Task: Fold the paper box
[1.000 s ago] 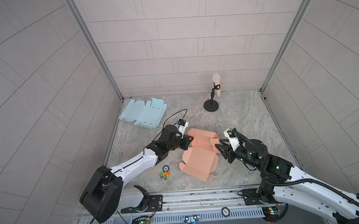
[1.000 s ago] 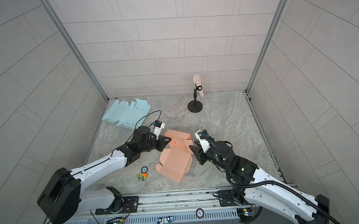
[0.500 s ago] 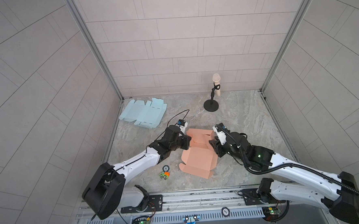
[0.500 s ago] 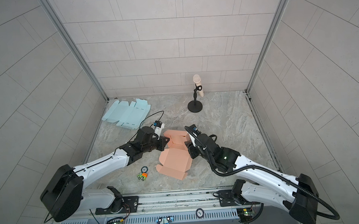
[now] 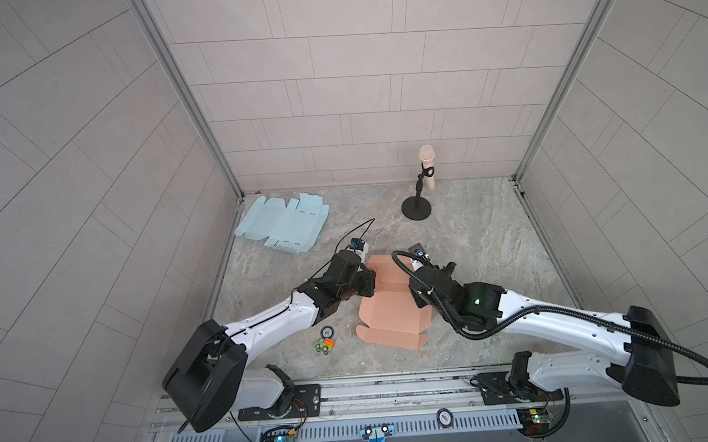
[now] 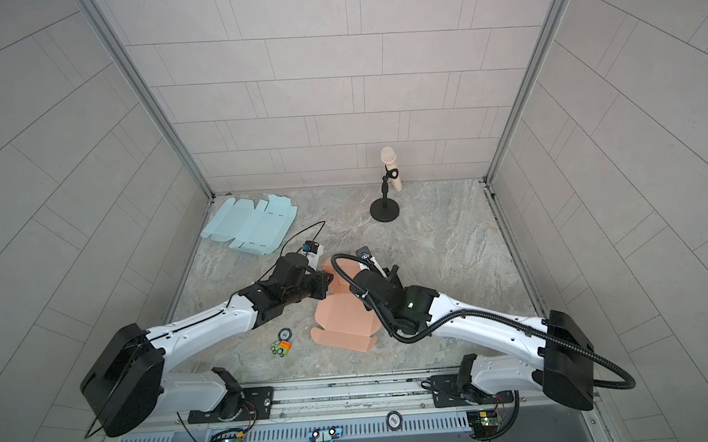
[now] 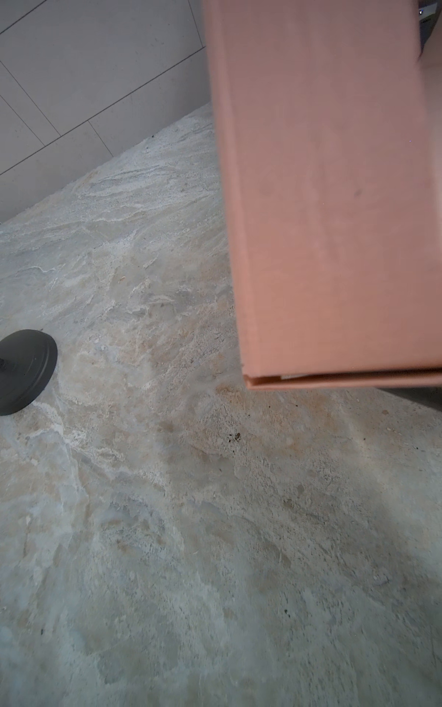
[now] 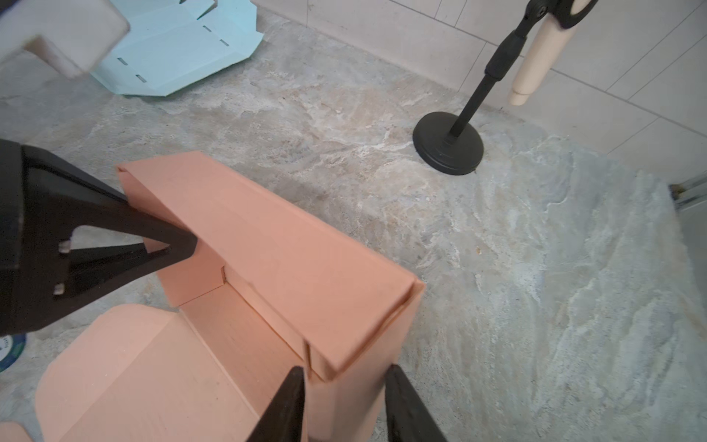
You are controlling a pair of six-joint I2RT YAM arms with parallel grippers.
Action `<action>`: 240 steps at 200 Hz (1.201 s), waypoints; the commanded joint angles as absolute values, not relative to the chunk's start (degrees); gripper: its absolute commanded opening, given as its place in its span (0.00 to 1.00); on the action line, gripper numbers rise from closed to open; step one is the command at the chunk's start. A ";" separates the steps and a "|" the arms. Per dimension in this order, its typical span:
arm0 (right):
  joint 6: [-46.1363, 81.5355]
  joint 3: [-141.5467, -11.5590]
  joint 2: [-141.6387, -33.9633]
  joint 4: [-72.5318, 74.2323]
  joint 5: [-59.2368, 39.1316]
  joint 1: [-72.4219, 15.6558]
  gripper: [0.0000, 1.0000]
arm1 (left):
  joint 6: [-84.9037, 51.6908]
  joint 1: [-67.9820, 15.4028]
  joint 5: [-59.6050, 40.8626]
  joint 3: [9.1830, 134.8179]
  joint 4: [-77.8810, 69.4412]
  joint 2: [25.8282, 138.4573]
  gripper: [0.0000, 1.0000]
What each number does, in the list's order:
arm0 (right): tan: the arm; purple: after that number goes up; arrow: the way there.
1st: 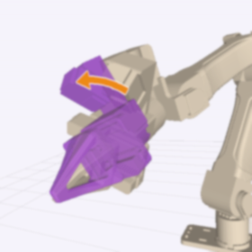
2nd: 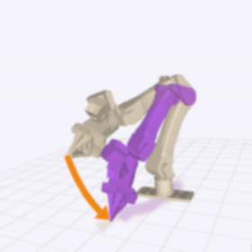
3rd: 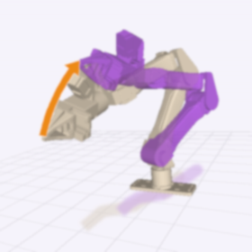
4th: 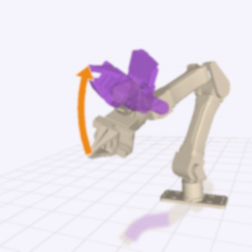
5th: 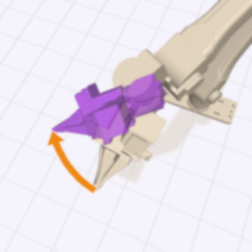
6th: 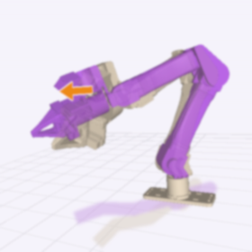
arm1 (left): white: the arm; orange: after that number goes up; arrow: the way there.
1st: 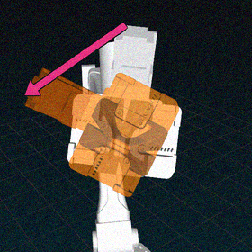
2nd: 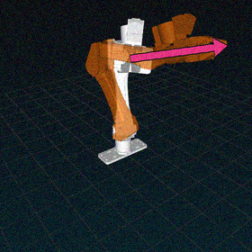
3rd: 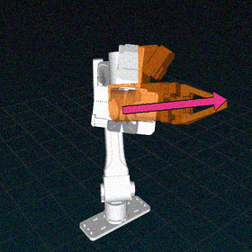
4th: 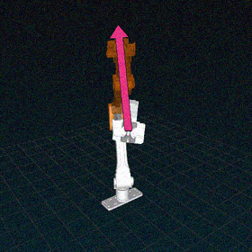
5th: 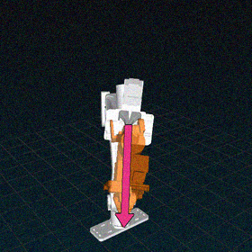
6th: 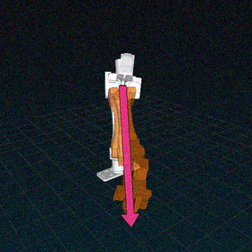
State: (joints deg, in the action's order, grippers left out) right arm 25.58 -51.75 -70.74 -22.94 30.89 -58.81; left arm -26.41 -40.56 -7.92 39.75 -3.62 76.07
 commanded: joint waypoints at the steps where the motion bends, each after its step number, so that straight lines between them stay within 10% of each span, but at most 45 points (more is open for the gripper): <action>1: 27.65 -55.40 -73.75 -27.25 38.56 -60.85 0.35 | -27.43 -42.85 -10.38 39.60 -6.21 73.04 0.08; 125: 35.94 -64.13 -85.71 -44.47 56.41 -63.81 0.26 | -30.71 -47.17 -8.79 38.67 -8.82 70.85 0.08; 178: 36.43 -66.29 -89.99 -48.19 60.30 -63.81 0.03 | -31.37 -47.71 -8.70 38.33 -9.78 70.70 0.08; 240: 37.27 -67.41 -91.05 -48.12 60.96 -63.81 0.13 | -32.08 -48.06 -7.67 37.14 -10.78 70.18 0.08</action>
